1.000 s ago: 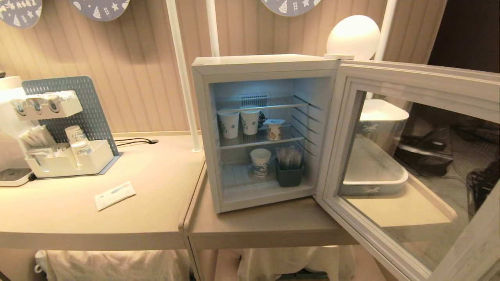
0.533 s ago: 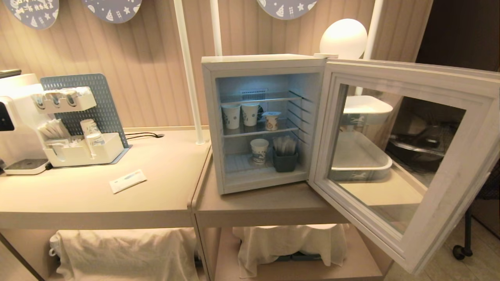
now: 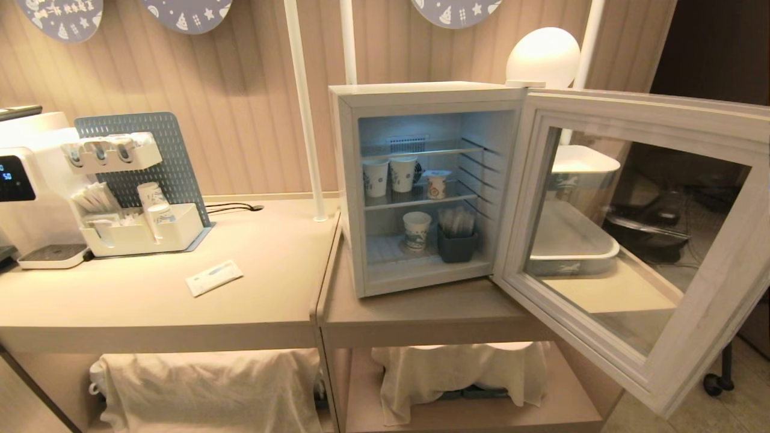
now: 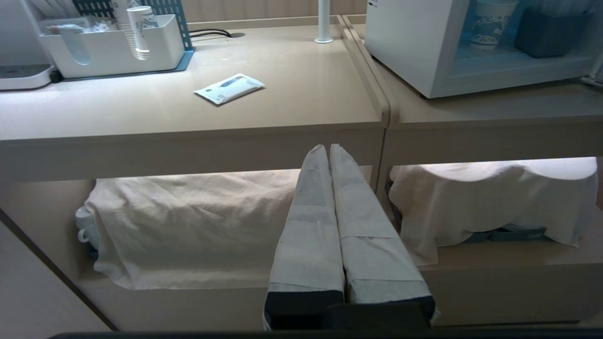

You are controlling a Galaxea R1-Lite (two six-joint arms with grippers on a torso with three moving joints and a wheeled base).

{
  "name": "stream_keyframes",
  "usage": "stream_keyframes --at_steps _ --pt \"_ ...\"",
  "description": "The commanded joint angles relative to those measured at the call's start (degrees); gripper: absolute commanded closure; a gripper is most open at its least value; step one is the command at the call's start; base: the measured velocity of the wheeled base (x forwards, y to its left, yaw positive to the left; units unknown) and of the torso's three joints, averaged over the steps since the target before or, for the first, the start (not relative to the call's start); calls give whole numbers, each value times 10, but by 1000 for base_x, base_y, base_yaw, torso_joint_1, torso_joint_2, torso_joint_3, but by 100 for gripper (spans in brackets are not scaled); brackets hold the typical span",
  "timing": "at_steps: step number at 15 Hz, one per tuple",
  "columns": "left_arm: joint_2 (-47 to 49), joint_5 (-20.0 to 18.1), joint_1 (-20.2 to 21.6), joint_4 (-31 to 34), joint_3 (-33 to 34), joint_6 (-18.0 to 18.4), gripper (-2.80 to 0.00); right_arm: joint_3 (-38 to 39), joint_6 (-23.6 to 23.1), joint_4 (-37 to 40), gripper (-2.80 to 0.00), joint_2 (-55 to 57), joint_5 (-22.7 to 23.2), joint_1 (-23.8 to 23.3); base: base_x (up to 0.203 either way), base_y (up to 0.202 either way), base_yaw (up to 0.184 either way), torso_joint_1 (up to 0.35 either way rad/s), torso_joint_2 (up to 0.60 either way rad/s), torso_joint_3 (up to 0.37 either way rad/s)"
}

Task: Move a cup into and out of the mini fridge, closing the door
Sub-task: Take the yoghurt out of the freezer

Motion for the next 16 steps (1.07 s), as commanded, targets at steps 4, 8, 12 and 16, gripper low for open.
stream_keyframes --at_steps 4,8,12,16 --pt "1 0 0 0 0 0 0 0 0 0 0 1 0 0 0 189 0 1 3 1" --pt "1 0 0 0 0 0 0 0 0 0 0 1 0 0 0 187 1 3 4 3" --pt "1 0 0 -1 0 3 0 0 0 0 0 1 0 0 1 126 0 1 2 2" --pt "1 0 0 -1 0 3 0 0 0 0 0 1 0 0 69 1 2 0 -3 4"
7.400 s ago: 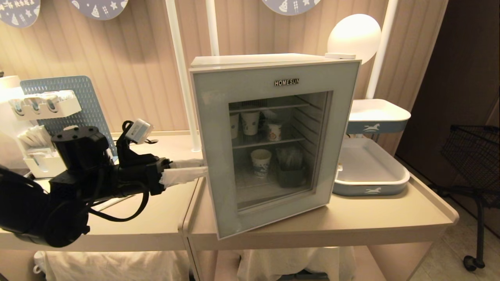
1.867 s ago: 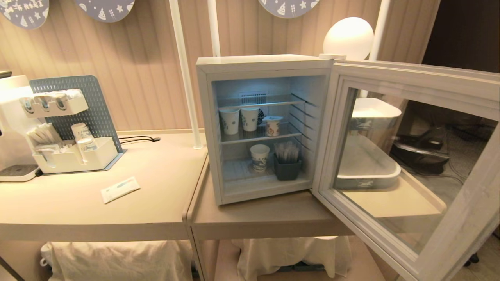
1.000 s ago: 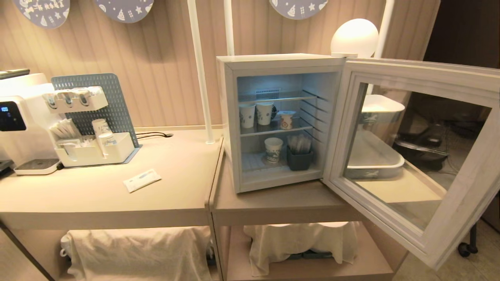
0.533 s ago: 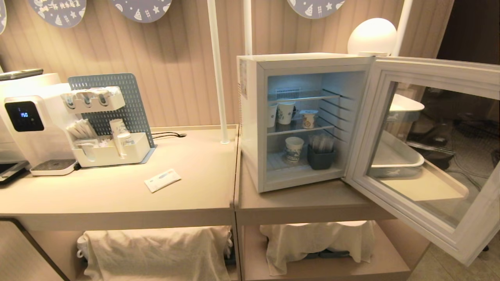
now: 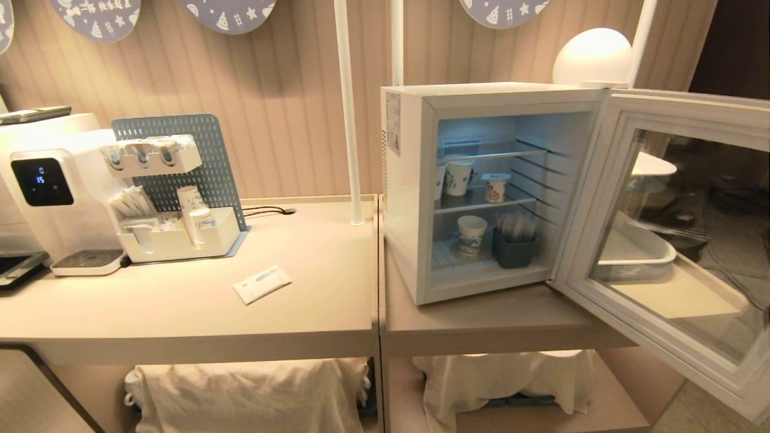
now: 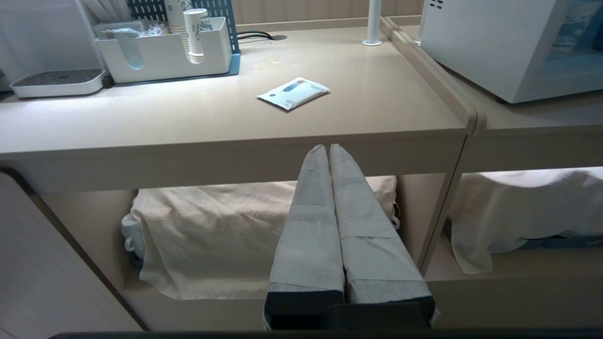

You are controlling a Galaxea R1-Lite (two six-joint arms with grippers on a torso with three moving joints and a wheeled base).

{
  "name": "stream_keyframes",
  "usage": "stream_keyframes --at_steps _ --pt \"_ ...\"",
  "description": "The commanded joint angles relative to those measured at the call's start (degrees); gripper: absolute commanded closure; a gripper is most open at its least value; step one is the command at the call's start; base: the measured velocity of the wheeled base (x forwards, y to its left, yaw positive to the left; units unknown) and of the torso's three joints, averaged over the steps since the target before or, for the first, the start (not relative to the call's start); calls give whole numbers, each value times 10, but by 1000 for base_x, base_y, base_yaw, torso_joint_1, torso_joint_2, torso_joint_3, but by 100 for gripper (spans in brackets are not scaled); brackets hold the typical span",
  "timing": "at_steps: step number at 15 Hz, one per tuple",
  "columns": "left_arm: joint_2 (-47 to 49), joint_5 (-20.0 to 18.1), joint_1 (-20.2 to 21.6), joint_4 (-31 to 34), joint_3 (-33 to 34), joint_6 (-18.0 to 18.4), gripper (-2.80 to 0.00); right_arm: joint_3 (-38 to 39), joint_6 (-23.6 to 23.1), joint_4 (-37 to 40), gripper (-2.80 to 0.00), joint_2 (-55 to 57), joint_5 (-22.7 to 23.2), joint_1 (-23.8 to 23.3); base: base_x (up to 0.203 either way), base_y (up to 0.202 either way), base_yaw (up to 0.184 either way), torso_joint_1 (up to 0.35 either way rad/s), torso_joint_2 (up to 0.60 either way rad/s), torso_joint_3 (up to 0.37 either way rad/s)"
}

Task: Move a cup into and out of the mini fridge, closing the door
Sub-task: Take the yoghurt out of the freezer

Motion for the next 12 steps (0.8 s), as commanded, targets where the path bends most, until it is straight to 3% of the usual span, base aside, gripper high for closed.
stream_keyframes --at_steps 1,9,12 --pt "1 0 1 0 0 0 0 0 0 0 0 1 0 1 184 0 -4 2 5 0" --pt "1 1 0 0 0 -7 0 -13 -3 -1 0 0 -2 1 189 0 0 3 4 2" --pt "1 0 0 1 0 -8 0 -169 2 11 0 83 -4 1 29 0 -1 5 4 1"
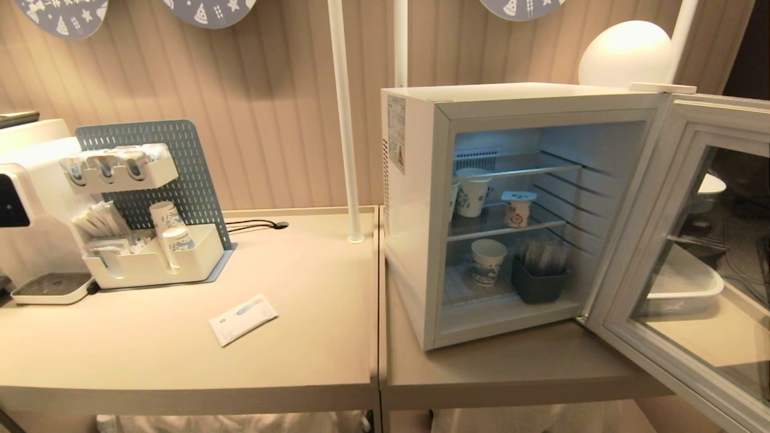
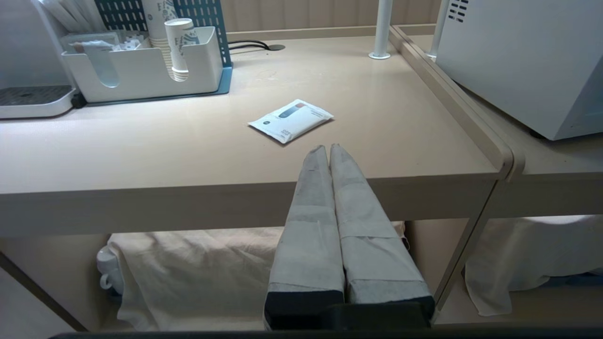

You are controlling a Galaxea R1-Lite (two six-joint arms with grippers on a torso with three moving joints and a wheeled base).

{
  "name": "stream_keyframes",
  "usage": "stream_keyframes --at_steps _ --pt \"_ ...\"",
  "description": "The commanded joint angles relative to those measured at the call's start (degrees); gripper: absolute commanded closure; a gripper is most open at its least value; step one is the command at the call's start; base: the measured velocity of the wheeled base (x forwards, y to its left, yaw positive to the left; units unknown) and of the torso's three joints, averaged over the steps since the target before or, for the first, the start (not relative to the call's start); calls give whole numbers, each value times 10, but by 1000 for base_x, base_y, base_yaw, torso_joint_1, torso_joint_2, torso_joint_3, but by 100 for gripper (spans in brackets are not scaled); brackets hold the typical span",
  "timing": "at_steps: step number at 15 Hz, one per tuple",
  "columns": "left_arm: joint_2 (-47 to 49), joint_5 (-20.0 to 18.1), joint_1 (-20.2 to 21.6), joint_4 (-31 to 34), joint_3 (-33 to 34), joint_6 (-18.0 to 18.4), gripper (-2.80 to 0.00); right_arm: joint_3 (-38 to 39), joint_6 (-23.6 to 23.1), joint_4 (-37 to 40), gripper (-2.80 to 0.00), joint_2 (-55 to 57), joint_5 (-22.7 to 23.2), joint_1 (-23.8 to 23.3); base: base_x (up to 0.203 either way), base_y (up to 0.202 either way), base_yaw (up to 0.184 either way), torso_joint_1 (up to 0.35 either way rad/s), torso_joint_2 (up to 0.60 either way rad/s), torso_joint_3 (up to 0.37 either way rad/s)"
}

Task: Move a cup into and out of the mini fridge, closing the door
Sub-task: Take the yoghurt out of the freezer

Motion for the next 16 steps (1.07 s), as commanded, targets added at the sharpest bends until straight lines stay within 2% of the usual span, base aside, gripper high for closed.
stream_keyframes --at_steps 1,6,9,12,13,14,16 --pt "1 0 0 0 0 -1 0 -93 1 4 0 106 -2 0 0 0 0 0 0 0" --pt "1 0 0 0 0 -2 0 -298 1 11 0 514 -1 11 0 0 0 0 0 0" --pt "1 0 0 0 0 -4 0 -371 -2 6 0 696 3 41 0 0 0 0 0 0" --pt "2 0 0 0 0 -6 0 -402 0 -1 0 812 23 86 0 0 0 0 0 0" --pt "2 1 0 0 0 -7 0 -406 1 -3 -280 839 32 101 0 0 0 0 0 0" --pt "2 1 0 0 0 -7 0 -410 5 -11 -280 863 38 112 0 0 0 0 0 0" --pt "1 1 0 0 0 -7 0 -414 28 -110 -280 908 40 125 0 0 0 0 0 0"
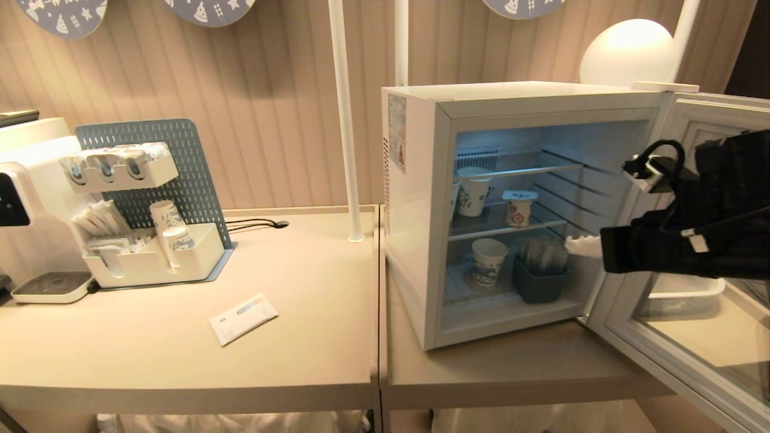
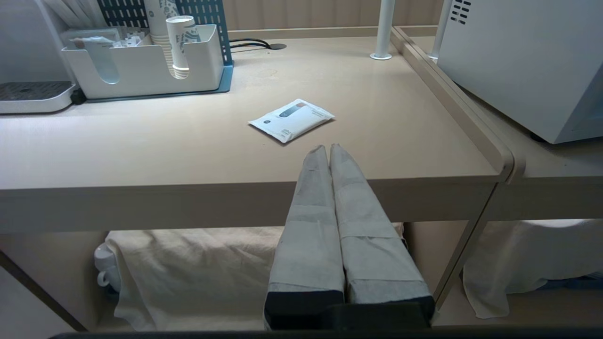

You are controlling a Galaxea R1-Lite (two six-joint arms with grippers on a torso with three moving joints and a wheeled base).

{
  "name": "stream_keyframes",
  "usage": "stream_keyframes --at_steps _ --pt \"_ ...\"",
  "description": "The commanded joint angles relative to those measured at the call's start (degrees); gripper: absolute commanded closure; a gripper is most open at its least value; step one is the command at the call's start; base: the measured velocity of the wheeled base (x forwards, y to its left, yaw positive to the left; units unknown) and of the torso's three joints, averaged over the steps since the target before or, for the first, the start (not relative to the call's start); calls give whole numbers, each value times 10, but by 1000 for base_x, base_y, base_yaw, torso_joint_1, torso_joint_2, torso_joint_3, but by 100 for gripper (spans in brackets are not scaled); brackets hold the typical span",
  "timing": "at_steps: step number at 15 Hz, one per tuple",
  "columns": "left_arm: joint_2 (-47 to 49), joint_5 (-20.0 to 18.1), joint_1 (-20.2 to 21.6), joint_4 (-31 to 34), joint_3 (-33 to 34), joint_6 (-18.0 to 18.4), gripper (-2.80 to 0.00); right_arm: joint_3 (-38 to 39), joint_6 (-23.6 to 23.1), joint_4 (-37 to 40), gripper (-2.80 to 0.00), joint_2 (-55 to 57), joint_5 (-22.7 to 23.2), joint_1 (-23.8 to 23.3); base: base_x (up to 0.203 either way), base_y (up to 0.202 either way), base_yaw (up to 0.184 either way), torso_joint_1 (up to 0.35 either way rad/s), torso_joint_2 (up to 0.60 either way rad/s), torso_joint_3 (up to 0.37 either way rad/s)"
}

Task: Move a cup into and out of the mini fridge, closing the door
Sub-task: Take the yoghurt out of the freezer

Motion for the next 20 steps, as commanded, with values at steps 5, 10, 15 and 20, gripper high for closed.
stream_keyframes --at_steps 5,10,15,20 --pt "1 0 0 -1 0 -1 0 -8 31 -211 -280 153 -39 11 0 0 0 0 0 0" --pt "1 0 0 -1 0 -1 0 -2 39 -375 -280 243 -136 15 0 0 0 0 0 0" --pt "1 0 0 -1 0 -2 0 -43 46 -382 -280 278 -151 15 0 0 0 0 0 0" --pt "1 0 0 -1 0 -3 0 -96 46 -377 -280 312 -156 15 0 0 0 0 0 0"
